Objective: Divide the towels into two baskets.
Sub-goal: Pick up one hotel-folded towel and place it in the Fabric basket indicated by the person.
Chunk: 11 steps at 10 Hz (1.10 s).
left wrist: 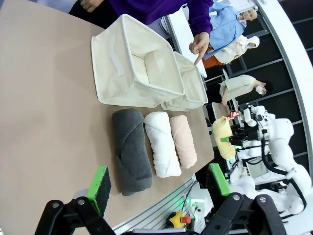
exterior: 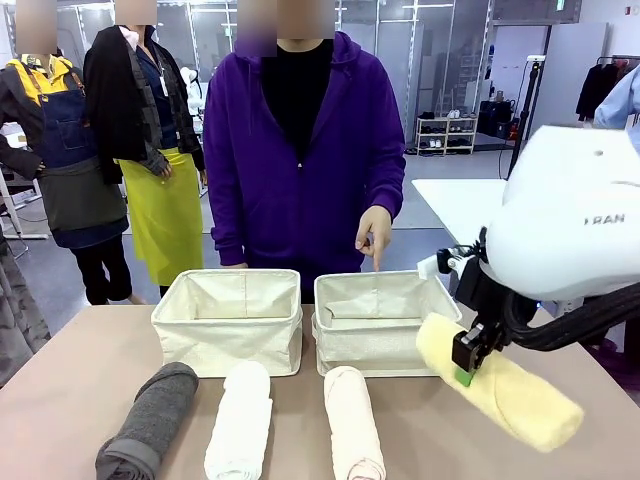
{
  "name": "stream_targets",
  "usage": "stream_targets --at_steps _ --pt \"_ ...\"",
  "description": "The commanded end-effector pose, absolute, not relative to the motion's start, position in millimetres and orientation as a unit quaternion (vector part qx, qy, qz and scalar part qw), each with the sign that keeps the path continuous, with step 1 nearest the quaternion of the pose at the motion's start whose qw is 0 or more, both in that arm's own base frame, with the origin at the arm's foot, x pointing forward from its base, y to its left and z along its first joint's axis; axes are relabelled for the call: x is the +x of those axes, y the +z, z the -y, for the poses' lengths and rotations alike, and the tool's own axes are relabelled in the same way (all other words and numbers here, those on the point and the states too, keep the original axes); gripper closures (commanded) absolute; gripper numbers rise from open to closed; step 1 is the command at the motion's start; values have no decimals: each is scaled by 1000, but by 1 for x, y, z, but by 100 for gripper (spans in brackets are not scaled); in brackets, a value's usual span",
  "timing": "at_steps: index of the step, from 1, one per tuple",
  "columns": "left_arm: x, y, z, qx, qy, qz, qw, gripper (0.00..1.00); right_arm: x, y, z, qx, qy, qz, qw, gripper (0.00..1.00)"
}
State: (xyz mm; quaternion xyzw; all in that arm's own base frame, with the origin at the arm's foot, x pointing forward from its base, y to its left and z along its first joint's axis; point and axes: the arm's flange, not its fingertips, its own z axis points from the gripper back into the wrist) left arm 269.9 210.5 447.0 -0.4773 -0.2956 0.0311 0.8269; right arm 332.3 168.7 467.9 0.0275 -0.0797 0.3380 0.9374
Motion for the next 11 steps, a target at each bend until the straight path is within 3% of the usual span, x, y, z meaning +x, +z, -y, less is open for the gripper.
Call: stream_targets --at_steps 1,2,3,6,7,8,9,11 --pt "271 448 -213 -486 23 308 818 0 335 478 -171 46 388 95 916 67" --pt "271 448 -213 -486 23 308 818 0 335 477 -169 90 358 137 919 67" --pt "271 448 -213 -486 23 308 818 0 331 478 -174 28 369 87 925 67" --pt "271 448 -213 -486 23 308 818 0 331 478 -174 28 369 87 925 67" --pt "271 448 -213 -486 23 308 818 0 332 476 -173 40 372 93 923 60" --pt "271 448 -213 -486 23 308 818 0 331 495 -173 56 447 134 883 60" --pt "271 448 -213 -486 23 308 818 0 342 511 -185 23 490 158 857 60" --pt "271 448 -213 -486 23 308 818 0 378 538 -209 4 579 134 804 60"
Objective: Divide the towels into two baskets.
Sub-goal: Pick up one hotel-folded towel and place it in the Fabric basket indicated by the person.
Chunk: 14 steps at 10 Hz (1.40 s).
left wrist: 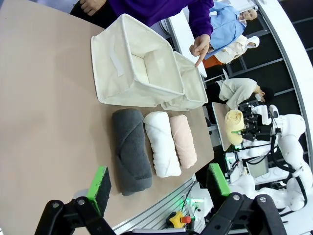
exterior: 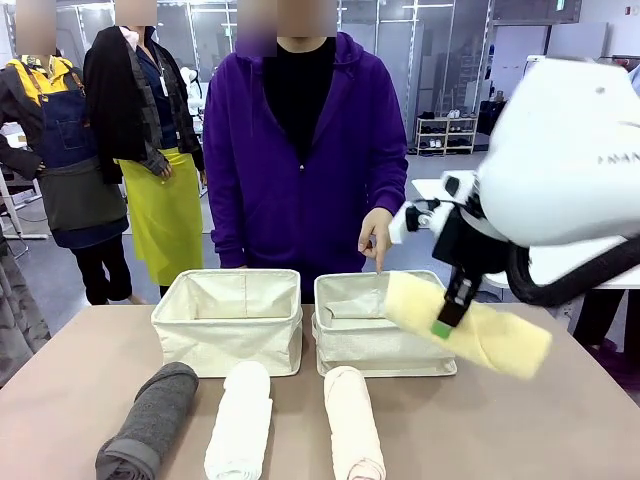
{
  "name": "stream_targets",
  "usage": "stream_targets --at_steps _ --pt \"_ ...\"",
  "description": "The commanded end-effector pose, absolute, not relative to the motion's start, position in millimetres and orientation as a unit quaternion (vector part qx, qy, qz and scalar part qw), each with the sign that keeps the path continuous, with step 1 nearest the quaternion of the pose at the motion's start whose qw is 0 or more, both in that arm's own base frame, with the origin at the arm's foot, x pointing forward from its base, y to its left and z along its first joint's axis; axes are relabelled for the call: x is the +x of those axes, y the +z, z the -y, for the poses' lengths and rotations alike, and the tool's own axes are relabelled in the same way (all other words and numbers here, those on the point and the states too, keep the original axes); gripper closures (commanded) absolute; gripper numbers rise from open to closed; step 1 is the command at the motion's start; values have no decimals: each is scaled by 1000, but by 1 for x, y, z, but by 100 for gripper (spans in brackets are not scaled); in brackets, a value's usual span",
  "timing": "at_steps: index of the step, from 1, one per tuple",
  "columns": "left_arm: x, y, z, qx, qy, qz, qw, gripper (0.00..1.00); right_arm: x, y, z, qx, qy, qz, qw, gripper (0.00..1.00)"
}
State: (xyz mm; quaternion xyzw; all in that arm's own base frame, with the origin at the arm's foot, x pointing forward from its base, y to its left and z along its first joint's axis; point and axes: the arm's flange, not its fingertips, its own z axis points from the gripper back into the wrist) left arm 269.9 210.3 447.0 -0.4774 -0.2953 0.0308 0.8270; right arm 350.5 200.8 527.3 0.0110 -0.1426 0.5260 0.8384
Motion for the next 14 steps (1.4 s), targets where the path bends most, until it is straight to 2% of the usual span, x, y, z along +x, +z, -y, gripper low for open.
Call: stream_targets --at_steps 1,3,6,8,14 --pt "271 448 -213 -486 23 308 818 0 403 550 -228 -22 645 102 757 60" --pt "271 448 -213 -486 23 308 818 0 449 546 -265 -96 745 87 655 60" --pt "271 448 -213 -486 23 308 818 0 508 509 -294 -66 796 99 594 60" --pt "271 448 -213 -486 23 308 818 0 534 483 -295 -56 787 98 607 60" --pt "271 448 -213 -486 23 308 818 0 570 433 -292 -64 753 100 647 60"
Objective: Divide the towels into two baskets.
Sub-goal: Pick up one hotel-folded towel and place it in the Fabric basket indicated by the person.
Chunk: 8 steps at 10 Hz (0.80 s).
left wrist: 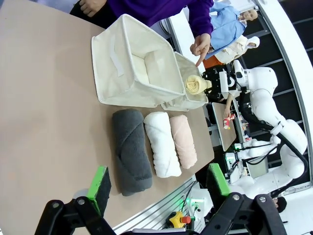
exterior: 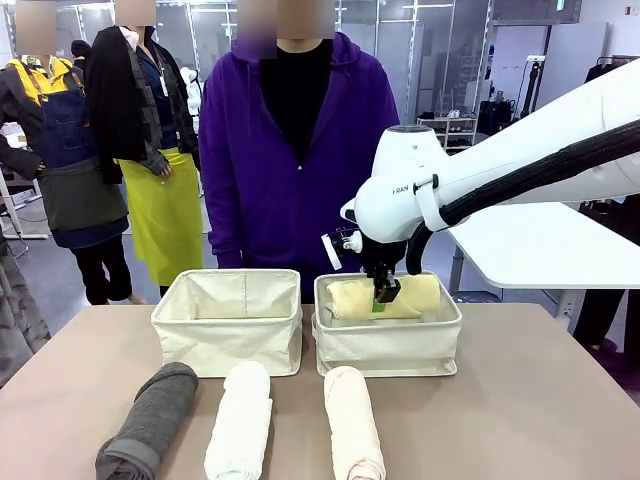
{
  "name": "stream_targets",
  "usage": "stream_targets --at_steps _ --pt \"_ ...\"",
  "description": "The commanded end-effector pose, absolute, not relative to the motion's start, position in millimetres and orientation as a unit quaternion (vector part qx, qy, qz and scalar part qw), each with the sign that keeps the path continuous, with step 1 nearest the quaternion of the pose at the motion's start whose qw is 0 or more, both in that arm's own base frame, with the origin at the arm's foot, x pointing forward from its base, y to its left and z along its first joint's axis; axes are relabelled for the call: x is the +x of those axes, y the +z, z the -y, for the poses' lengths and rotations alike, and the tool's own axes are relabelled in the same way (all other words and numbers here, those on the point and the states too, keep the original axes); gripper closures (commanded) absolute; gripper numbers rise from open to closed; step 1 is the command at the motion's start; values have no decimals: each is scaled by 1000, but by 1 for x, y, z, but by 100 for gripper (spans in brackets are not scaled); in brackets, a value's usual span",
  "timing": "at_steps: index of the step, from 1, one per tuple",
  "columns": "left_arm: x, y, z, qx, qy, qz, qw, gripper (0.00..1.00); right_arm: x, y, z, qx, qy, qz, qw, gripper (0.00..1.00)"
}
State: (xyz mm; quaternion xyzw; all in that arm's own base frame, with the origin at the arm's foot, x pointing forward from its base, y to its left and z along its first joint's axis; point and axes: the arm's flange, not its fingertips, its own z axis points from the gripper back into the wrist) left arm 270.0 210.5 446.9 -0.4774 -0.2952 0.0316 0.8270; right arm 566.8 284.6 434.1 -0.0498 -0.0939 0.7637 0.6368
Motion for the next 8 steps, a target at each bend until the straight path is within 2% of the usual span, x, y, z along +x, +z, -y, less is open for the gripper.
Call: stream_targets --at_steps 1,2,3,4,5,8 --pt "271 448 -213 -486 23 308 818 0 571 431 -292 -62 752 104 648 51" --pt "271 448 -213 -486 23 308 818 0 573 429 -290 -60 749 104 652 44" --pt "271 448 -213 -486 23 308 818 0 573 428 -288 -60 747 104 654 26" --pt "271 448 -213 -486 23 308 818 0 573 428 -288 -55 747 107 654 17" --pt "271 448 -213 -486 23 308 818 0 573 426 -289 -52 745 108 656 0" --pt "271 448 -213 -486 23 308 818 0 564 432 -283 -43 745 116 656 0"
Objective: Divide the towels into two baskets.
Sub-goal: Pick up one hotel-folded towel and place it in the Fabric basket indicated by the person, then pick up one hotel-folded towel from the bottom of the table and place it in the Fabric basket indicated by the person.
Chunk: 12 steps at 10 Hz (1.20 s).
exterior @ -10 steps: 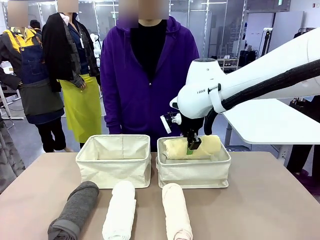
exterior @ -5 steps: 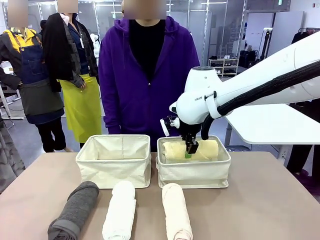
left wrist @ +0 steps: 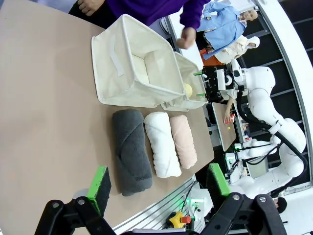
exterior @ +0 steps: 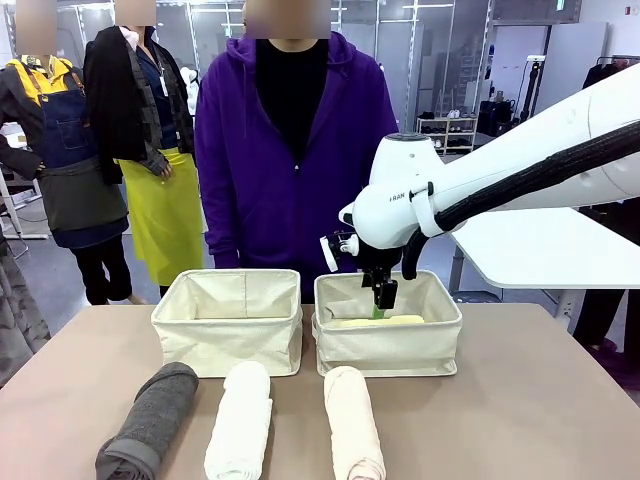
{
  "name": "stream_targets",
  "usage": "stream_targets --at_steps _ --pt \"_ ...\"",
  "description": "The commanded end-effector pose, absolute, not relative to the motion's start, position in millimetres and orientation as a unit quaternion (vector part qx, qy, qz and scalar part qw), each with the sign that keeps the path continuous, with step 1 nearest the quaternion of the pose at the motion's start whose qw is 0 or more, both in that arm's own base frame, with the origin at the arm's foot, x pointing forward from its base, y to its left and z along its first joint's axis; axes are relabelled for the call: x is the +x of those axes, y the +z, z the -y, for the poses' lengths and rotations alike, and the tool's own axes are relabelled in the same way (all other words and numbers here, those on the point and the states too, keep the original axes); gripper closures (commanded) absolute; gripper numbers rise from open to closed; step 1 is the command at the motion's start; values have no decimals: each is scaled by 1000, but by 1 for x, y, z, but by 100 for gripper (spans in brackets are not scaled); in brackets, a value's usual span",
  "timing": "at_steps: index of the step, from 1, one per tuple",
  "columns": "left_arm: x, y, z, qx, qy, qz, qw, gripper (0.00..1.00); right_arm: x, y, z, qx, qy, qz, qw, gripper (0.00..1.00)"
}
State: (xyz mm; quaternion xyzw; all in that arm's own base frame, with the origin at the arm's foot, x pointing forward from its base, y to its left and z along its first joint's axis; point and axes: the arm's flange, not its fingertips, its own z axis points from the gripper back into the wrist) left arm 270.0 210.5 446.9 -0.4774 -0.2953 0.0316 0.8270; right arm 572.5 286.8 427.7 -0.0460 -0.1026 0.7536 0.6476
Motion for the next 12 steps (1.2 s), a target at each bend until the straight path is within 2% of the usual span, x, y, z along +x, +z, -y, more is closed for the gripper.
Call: stream_targets --at_steps 1,2,12 --pt "271 448 -213 -486 23 308 818 0 558 437 -278 -54 732 131 667 0" --pt "271 448 -213 -486 23 308 818 0 572 428 -287 -46 754 103 648 0" --pt "271 448 -213 -486 23 308 818 0 572 428 -287 -46 754 103 648 0"
